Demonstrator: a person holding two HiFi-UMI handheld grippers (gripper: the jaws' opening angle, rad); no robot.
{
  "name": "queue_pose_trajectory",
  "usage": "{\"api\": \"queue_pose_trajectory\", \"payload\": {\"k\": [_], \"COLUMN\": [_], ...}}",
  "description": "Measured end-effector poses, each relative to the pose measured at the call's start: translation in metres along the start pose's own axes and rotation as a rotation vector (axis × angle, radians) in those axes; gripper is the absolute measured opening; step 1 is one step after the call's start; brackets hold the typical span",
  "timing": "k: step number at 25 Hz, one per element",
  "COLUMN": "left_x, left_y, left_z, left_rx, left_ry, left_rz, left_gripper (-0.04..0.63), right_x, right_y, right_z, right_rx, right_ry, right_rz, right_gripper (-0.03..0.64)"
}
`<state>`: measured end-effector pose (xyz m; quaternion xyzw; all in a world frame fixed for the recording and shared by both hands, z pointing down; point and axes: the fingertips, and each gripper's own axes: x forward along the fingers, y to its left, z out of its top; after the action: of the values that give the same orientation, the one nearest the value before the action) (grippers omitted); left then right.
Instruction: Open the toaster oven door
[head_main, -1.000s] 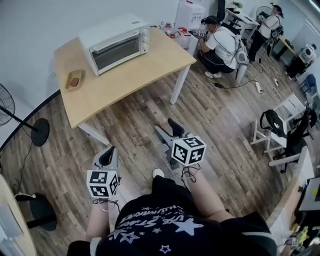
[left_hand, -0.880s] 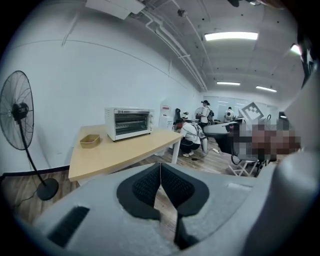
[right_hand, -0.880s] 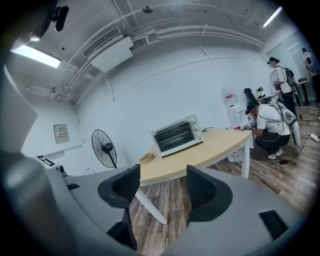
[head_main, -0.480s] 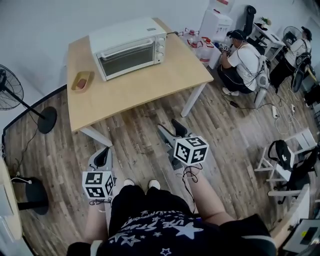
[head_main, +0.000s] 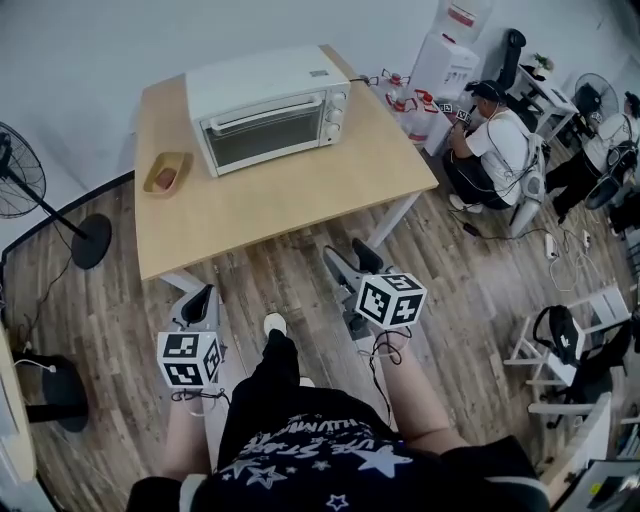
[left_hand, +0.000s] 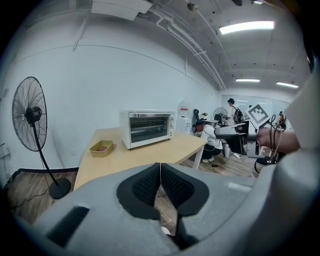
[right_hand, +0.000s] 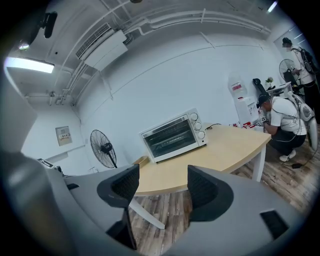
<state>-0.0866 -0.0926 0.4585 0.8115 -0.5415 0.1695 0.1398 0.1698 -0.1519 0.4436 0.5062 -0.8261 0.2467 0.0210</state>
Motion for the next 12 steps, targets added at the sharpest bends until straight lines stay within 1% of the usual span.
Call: {"api": "queue_pose_trajectory", "payload": {"k": [6,12], "left_x": [0.066,0.123], "left_y": [0.039,0.083], "left_z": [0.042,0.092], "left_rx": [-0.013,-0.012], "left_ry": [-0.025,-0.057], "left_rz": [0.000,0.010], "left_gripper": [0.021,0.021], "right_x": [0.056,0.123], "right_y": [-0.028,-0.041], "right_z": [0.039,0.083], "right_rx": [-0.010,-0.017], "right_ry": [0.010,0.008], "right_rz": [-0.037,-0.034], "right_gripper": [0.285,0.284]}}
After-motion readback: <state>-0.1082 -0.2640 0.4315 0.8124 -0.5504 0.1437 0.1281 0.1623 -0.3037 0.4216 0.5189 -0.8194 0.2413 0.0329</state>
